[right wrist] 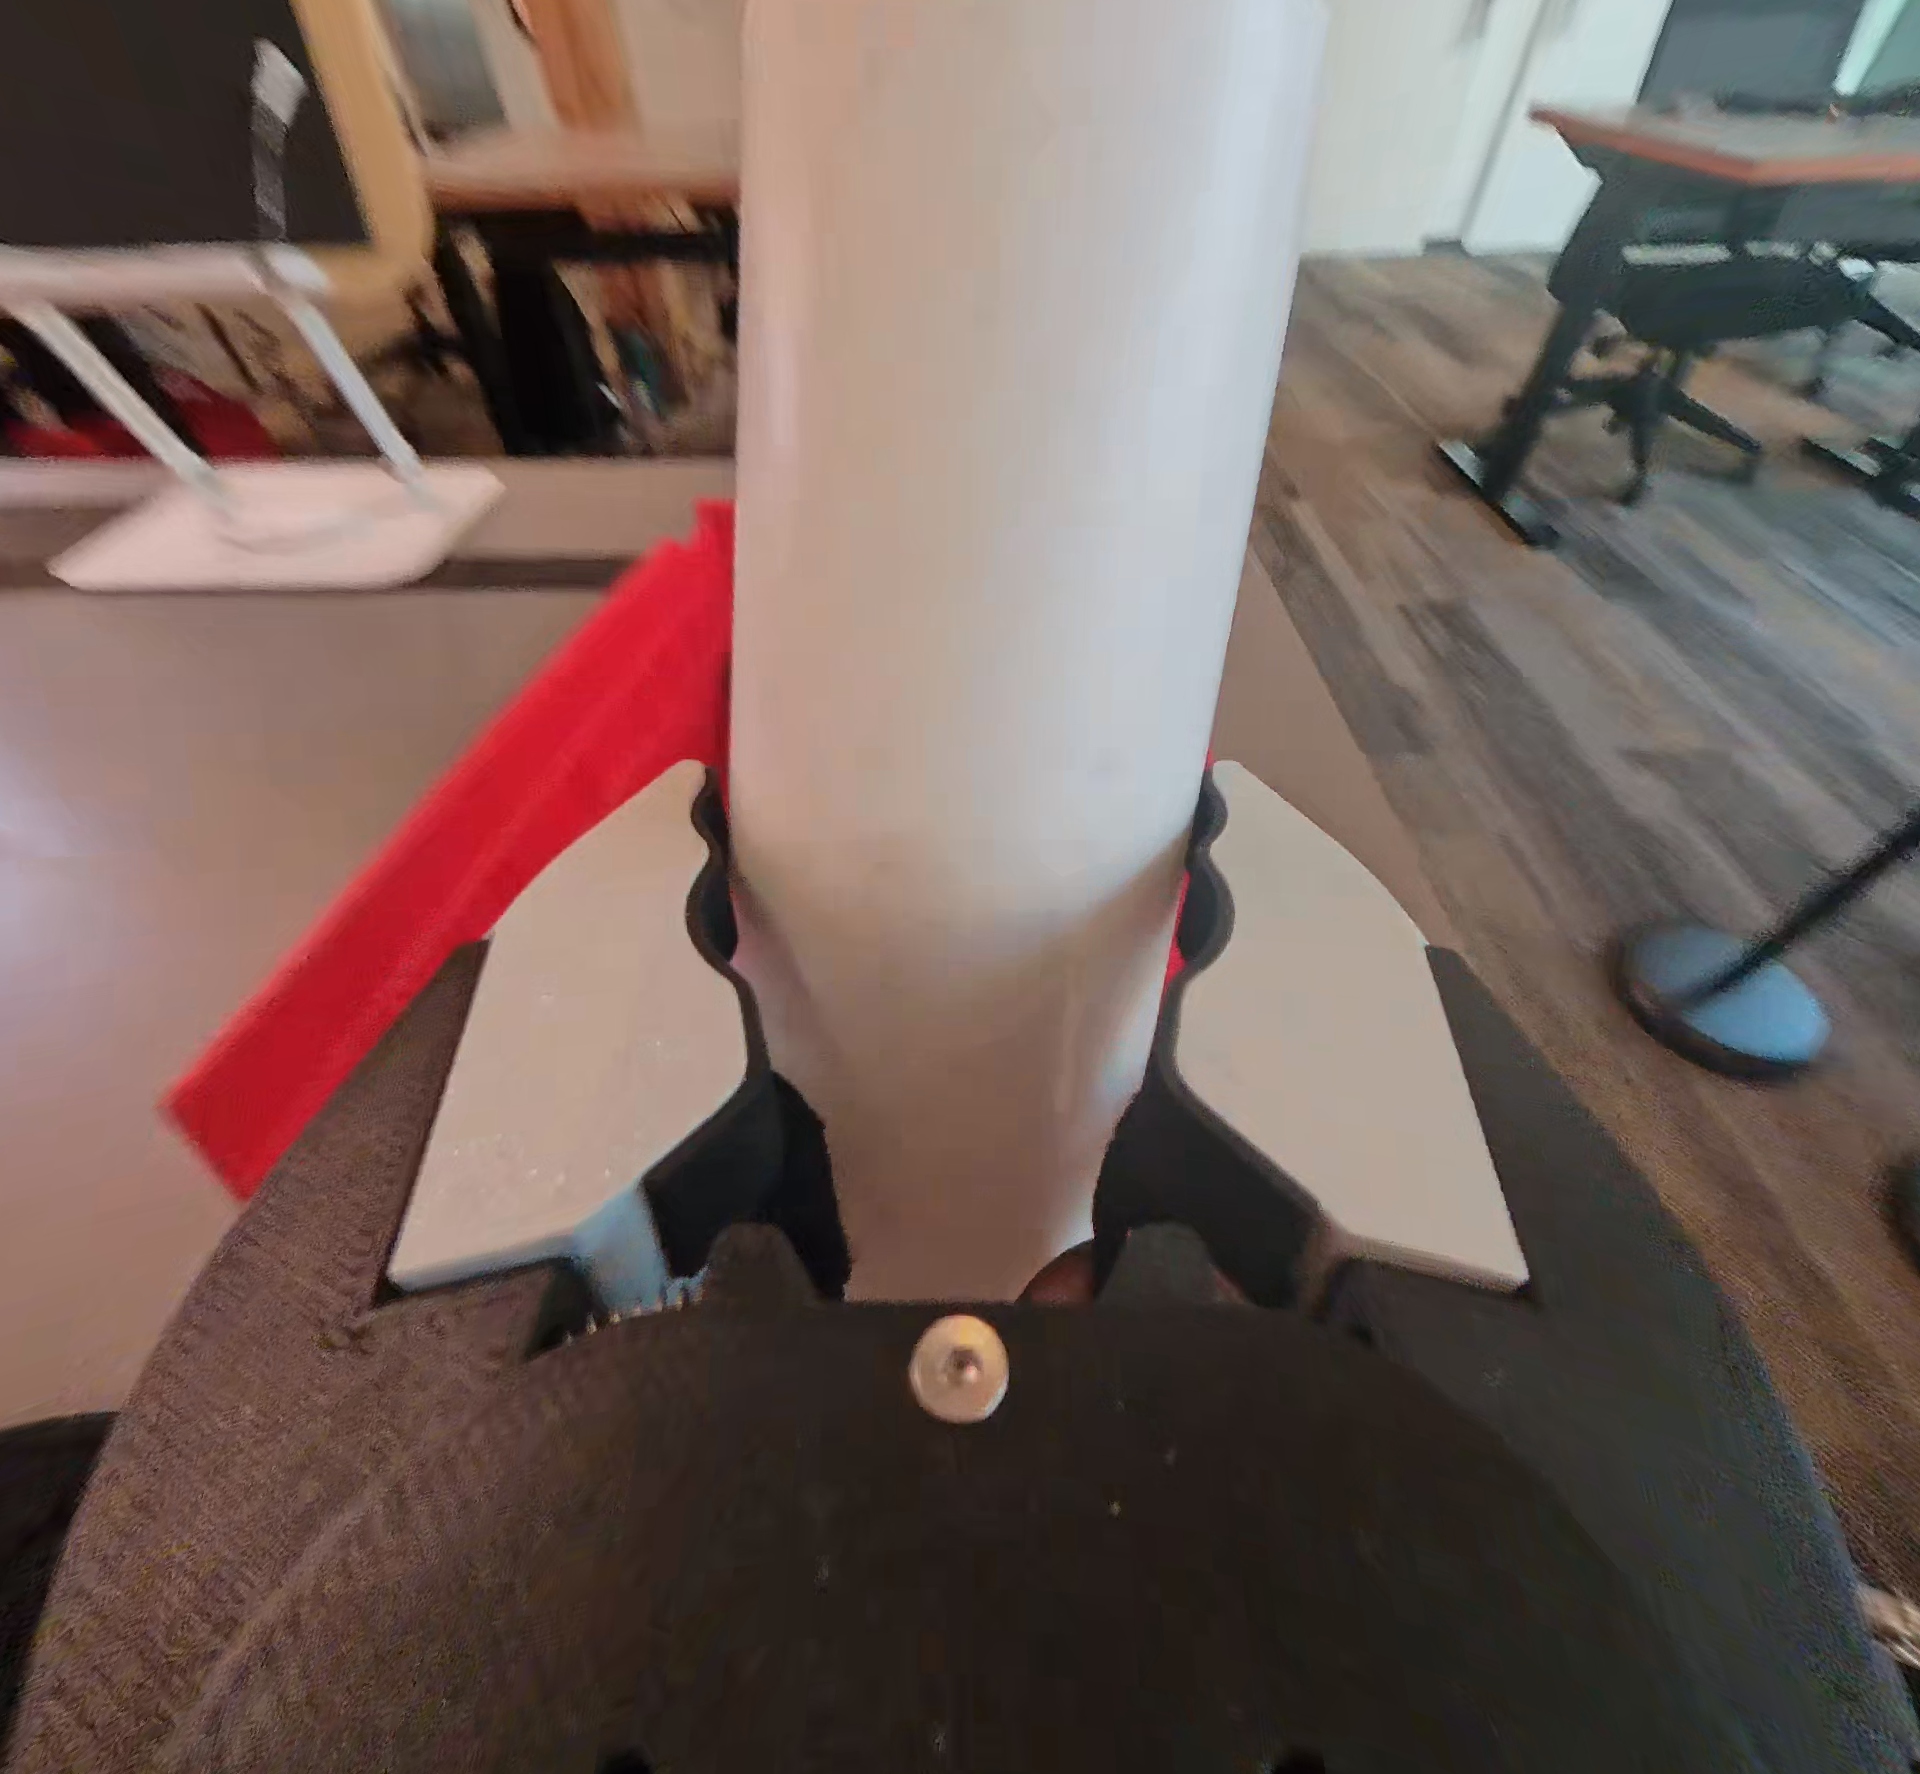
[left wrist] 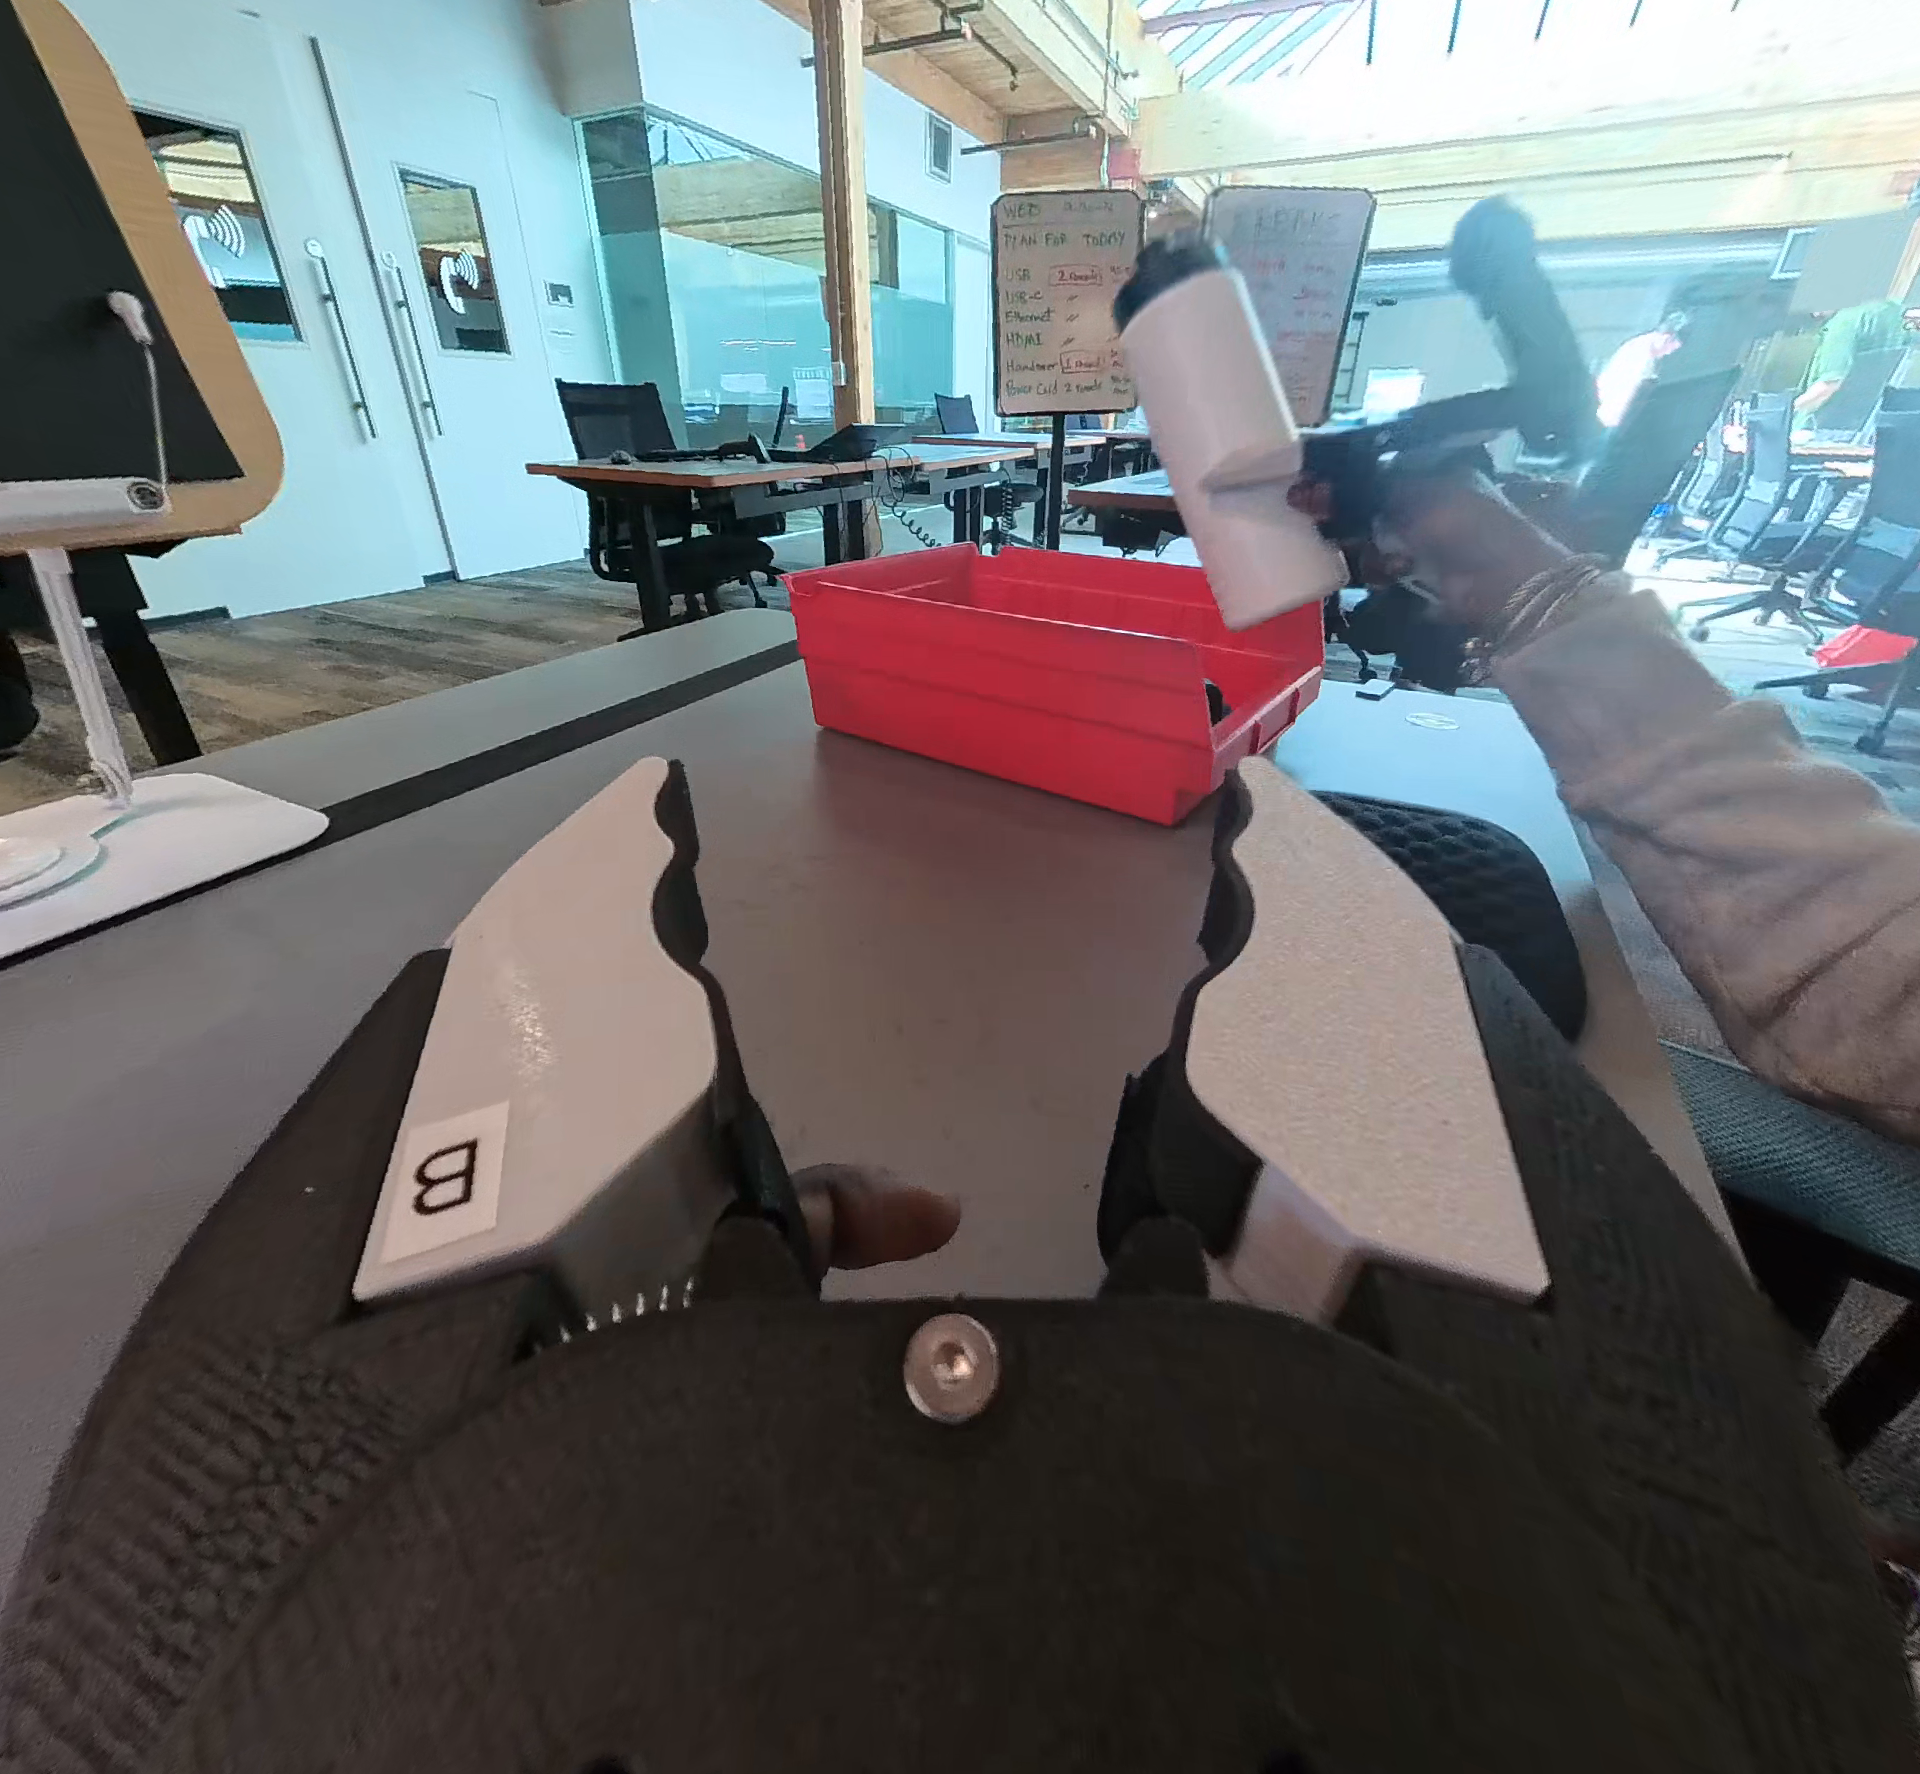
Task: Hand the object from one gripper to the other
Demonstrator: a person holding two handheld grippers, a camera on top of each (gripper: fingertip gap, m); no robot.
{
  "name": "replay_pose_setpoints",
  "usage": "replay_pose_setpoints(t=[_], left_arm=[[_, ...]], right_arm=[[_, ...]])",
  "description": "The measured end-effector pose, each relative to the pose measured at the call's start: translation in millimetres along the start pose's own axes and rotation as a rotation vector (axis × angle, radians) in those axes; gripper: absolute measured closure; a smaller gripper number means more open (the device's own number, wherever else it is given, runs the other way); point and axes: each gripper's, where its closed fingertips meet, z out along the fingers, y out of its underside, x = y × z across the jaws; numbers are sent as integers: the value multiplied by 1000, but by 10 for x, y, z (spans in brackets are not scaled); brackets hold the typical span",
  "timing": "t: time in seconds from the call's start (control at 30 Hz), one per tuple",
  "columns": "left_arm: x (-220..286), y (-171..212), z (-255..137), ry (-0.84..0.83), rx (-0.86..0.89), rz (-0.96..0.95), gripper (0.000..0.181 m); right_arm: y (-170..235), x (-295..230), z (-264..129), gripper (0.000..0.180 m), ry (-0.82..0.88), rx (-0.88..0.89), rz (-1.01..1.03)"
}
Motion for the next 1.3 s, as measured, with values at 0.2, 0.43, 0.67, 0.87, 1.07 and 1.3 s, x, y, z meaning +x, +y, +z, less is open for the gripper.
replay_pose_setpoints(t=[0.2, 0.43, 0.67, 0.87, 1.07, 1.3], left_arm=[[29, 38, 15, 14, -13, 22, 87], [19, 73, 6, 13, -60, -15, 88], [29, 56, 9, 22, -45, -47, 88], [30, -3, 2, 14, 2, -18, 86], [73, -46, 2, 28, 22, -4, 86], [142, -105, -7, 42, 42, 45, 88]], right_arm=[[537, 197, 409, 94, 157, -357, -115], [821, 185, 525, 86, 243, -655, -208], [-198, -736, 412, 69, 43, -47, -256], [-955, -2260, -263, 62, -492, 694, -42], [-448, -3218, -412, 50, -670, 979, -193], [12, -3698, -296, 48, -856, 795, -394]])
